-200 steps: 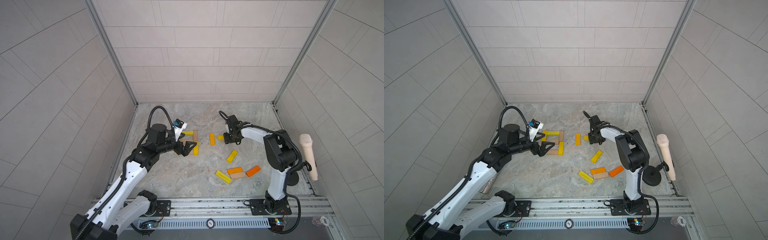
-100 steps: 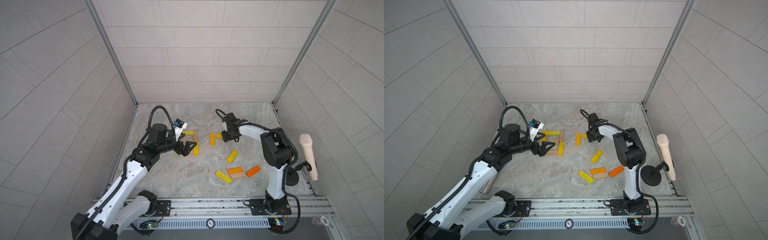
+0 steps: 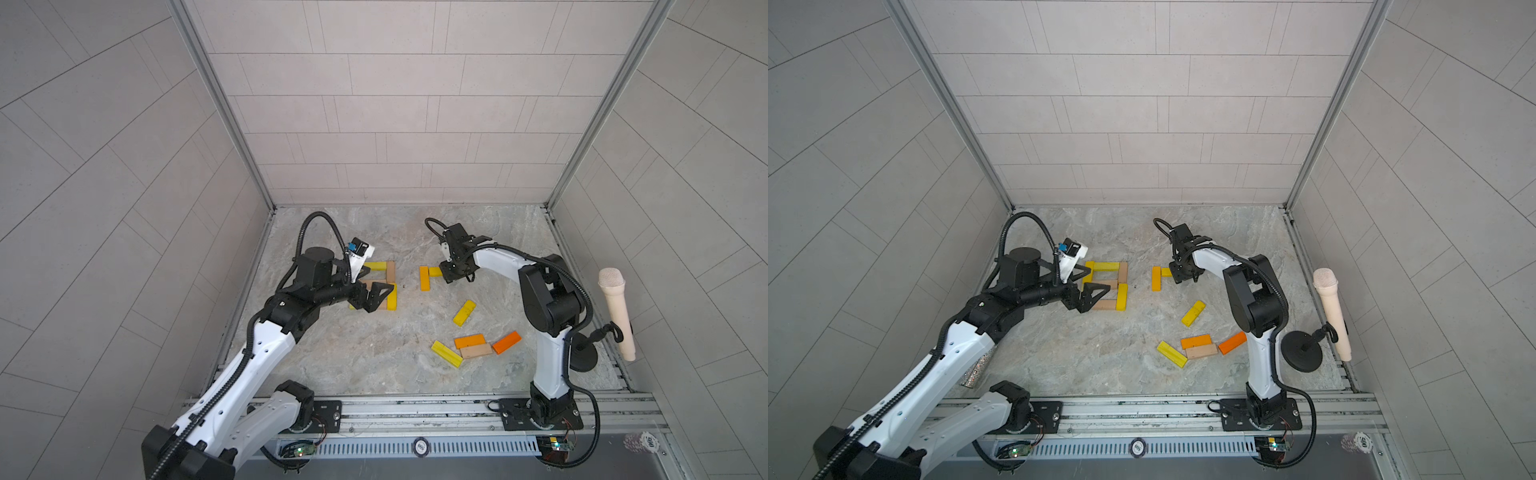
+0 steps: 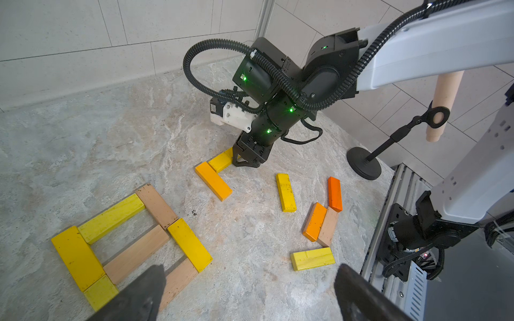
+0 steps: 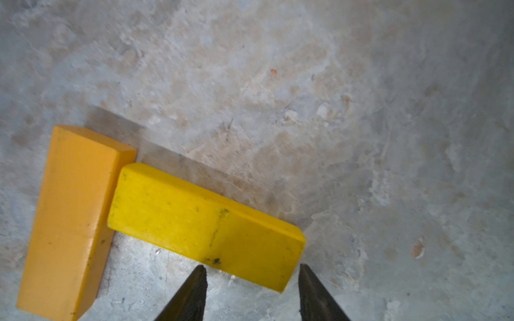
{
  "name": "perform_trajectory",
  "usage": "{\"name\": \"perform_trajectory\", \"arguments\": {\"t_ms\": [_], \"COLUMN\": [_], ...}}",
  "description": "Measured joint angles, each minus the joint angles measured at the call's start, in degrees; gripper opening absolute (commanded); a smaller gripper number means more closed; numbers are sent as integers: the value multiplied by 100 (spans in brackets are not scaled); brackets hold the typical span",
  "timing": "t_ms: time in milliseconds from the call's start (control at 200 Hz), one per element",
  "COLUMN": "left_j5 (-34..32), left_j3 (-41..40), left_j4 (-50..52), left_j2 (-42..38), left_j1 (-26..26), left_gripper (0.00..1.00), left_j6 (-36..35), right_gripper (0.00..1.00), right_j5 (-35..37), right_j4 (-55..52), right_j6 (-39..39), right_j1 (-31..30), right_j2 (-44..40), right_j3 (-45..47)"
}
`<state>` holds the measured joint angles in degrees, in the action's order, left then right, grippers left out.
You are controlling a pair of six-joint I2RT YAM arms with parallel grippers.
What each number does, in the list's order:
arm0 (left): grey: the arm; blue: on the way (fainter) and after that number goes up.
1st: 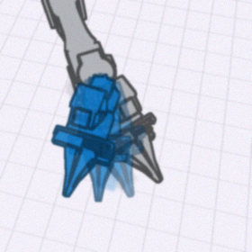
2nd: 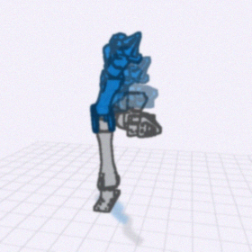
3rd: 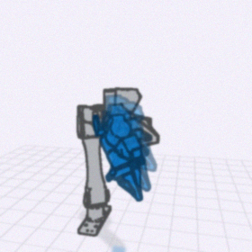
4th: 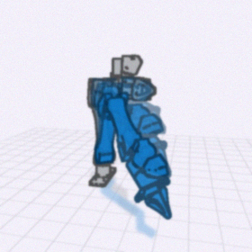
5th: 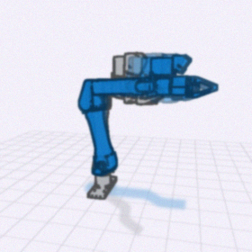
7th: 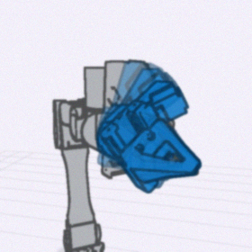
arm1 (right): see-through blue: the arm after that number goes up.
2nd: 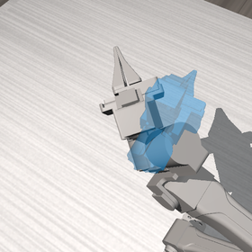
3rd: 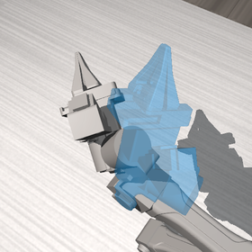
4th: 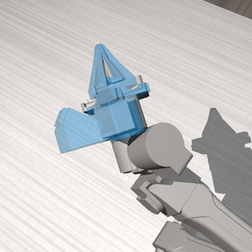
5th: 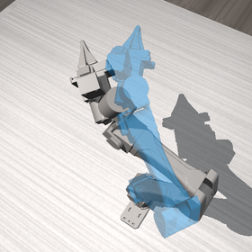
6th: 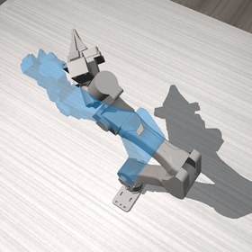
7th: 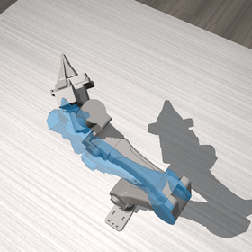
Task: Assemble the number 8 with building blocks
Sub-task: Assemble the building block at the center of the board.
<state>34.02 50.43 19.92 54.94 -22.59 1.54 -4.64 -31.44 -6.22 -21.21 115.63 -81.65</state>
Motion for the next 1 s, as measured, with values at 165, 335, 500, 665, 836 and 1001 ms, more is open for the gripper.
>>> {"name": "perform_trajectory", "arguments": {"t_ms": [165, 335, 500, 665, 836, 1001], "left_j5": [0, 0, 0, 0, 0, 0], "left_j3": [-2, 0, 0, 0, 0, 0], "left_j4": [0, 0, 0, 0, 0, 0], "left_j2": [0, 0, 0, 0, 0, 0], "left_j1": [0, 0, 0, 0, 0, 0], "left_gripper": [100, 100, 100, 100, 100, 100], "left_j6": [0, 0, 0, 0, 0, 0], "right_gripper": [55, 55, 55, 55, 54, 55], "right_j5": [0, -2, -4, 0, 92, 201], "right_j4": [-9, -2, -7, -11, -57, -118], "right_j6": [2, 0, 2, 13, 26, 22], "right_j1": [0, 0, 0, 0, 0, 0], "right_j2": [9, 103, 181, 199, 201, 201], "right_j3": [-39, -175, -192, -192, -219, -229]}}
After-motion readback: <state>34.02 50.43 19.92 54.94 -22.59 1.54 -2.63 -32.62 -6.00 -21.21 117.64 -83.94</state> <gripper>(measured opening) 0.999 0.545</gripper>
